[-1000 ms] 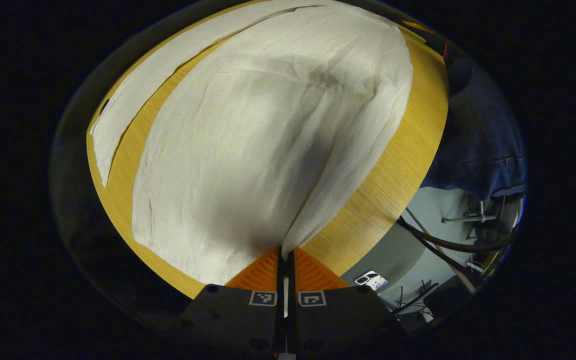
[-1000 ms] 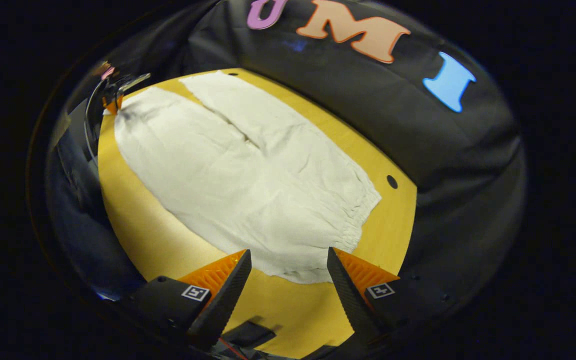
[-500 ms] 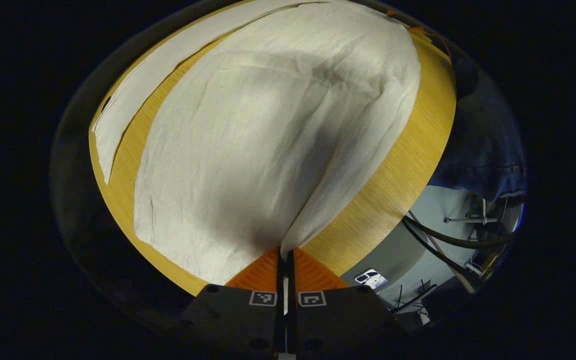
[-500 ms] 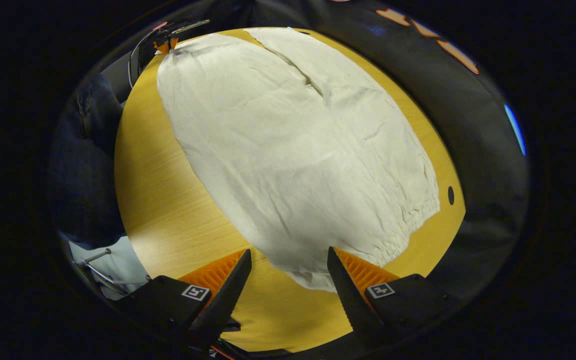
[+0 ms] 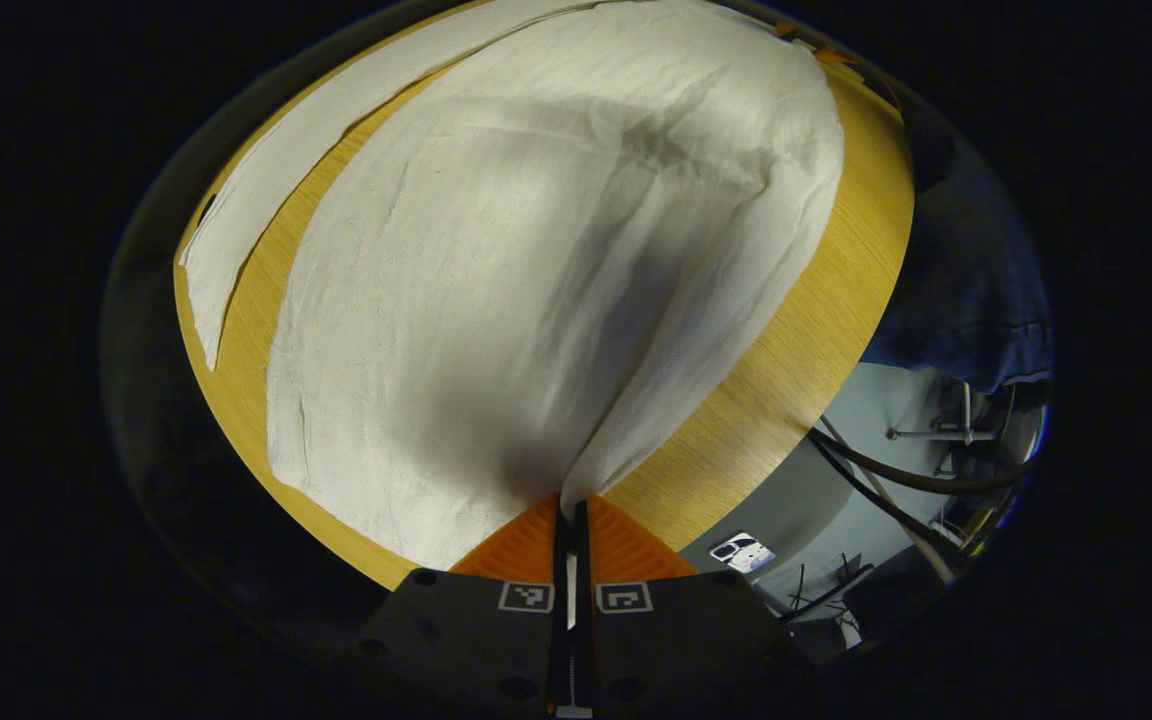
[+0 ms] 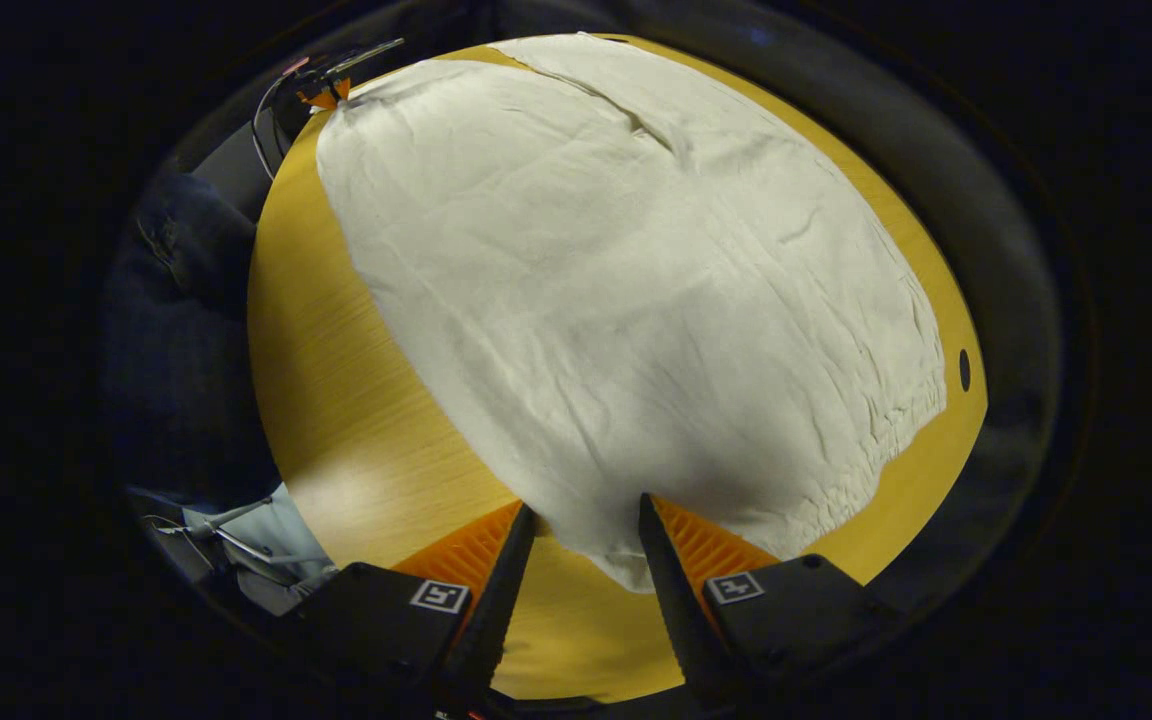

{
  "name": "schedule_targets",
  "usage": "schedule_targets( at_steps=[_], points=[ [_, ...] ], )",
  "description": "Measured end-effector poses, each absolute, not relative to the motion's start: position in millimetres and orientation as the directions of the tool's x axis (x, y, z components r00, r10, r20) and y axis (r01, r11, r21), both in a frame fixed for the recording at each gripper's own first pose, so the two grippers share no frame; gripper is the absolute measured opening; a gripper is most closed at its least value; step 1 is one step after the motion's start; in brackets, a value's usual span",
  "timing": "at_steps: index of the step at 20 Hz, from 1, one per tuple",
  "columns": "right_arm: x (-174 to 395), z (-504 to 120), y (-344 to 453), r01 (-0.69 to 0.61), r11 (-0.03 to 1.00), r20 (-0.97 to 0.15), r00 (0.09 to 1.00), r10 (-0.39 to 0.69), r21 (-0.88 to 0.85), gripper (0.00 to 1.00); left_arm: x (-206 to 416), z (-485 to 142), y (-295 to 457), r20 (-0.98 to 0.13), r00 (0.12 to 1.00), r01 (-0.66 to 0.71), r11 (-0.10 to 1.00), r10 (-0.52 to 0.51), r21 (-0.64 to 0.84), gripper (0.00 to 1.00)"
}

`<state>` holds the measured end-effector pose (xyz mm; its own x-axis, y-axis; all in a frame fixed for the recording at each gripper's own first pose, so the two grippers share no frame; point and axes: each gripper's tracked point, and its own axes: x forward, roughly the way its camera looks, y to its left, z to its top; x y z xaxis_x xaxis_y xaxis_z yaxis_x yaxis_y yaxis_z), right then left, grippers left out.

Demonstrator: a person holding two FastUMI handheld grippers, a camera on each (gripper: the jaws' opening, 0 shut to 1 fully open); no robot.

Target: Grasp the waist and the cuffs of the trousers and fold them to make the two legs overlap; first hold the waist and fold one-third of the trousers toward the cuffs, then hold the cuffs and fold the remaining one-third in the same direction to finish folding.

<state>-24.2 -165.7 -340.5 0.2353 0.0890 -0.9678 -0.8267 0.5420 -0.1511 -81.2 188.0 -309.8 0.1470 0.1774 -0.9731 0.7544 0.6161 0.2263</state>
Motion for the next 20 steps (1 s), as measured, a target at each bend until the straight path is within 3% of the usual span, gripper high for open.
schedule_targets(
  at_steps=[4, 9, 15, 20],
  points=[
    [-22, -342, -168, -0.807, 0.569, -0.972, 0.227, 0.056, -0.156, 0.68, -81, -309, 188, -0.974, 0.149, 0.748, 0.624, 0.173, 0.225, 0.01],
    [-16, -337, -170, -0.794, 0.573, -0.968, 0.253, 0.008, -0.203, 0.16, -81, -309, 187, -0.974, 0.154, 0.745, 0.628, 0.168, 0.226, 0.01],
    [-14, -335, -172, -0.744, 0.624, -0.954, 0.299, -0.010, -0.239, 0.11, -79, -312, 188, -0.970, 0.197, 0.712, 0.659, 0.142, 0.241, 0.01],
    [-11, -320, -170, -0.581, 0.774, -0.912, 0.411, 0.011, -0.252, 0.11, -65, -306, 177, -0.932, 0.350, 0.547, 0.788, 0.090, 0.282, 0.00]
  ],
)
